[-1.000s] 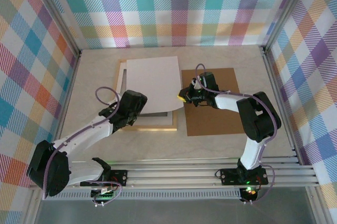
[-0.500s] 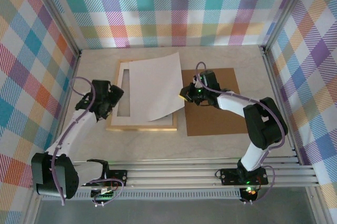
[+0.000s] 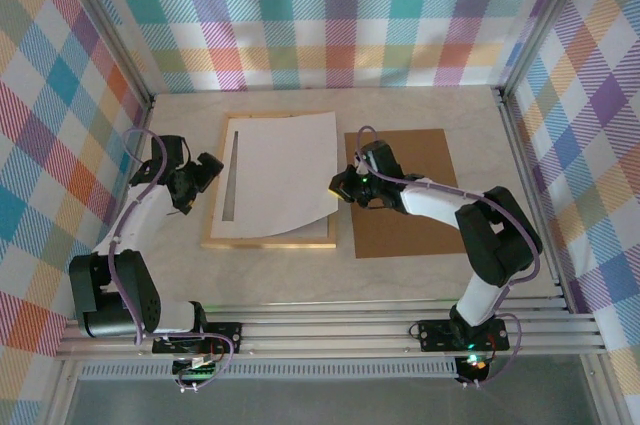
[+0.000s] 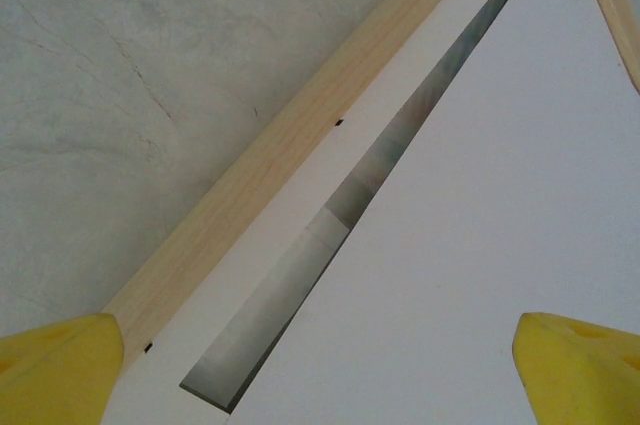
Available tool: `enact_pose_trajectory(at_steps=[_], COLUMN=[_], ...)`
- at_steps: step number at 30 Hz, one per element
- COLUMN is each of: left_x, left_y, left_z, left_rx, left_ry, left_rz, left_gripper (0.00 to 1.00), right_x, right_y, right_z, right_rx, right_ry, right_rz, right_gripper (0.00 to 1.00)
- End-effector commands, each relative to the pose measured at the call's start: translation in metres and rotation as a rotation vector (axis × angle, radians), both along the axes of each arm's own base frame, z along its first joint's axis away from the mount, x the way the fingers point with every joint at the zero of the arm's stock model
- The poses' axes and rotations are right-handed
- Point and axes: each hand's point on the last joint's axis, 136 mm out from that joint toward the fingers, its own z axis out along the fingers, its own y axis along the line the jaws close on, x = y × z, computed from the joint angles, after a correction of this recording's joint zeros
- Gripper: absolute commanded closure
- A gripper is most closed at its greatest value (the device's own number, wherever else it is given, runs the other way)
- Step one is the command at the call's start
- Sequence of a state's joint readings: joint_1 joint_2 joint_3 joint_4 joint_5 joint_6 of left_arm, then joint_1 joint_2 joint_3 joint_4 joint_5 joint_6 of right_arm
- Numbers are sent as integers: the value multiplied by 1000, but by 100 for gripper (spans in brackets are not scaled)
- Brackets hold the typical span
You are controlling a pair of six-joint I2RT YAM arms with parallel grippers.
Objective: Put the photo into the frame
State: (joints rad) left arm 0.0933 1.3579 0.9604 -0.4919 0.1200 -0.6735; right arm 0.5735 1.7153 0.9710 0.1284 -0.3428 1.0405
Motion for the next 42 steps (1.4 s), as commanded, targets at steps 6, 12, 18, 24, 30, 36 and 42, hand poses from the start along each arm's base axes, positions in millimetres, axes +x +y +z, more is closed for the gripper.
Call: enact_pose_trajectory(at_steps=[6, 12, 18, 24, 30, 36, 42], left_x=[-1, -1, -1, -1, -1, 0, 1], left_y=[4, 3, 1, 2, 2, 2, -1], left_z=[13, 15, 15, 16, 16, 16, 13], left_rx=[34, 30, 26, 29, 32, 31, 12], left_ry=[-41, -47, -46, -49, -47, -47, -39], left_rz=[-32, -41, -49, -48, -49, -50, -55], left_gripper=[0, 0, 0, 0, 0, 0, 0], right_x=[13, 19, 30, 30, 17, 1, -8], right_y=[8, 13, 15, 17, 23, 7, -1], right_z=[11, 15, 54, 65, 43, 53, 47], right_rx=[33, 70, 79, 92, 130, 35, -38], right_ry=[-4, 11, -79, -90, -10, -86, -116], right_rz=[-75, -89, -70, -62, -66, -67, -50], right_gripper=[100, 100, 100, 100, 100, 100, 100])
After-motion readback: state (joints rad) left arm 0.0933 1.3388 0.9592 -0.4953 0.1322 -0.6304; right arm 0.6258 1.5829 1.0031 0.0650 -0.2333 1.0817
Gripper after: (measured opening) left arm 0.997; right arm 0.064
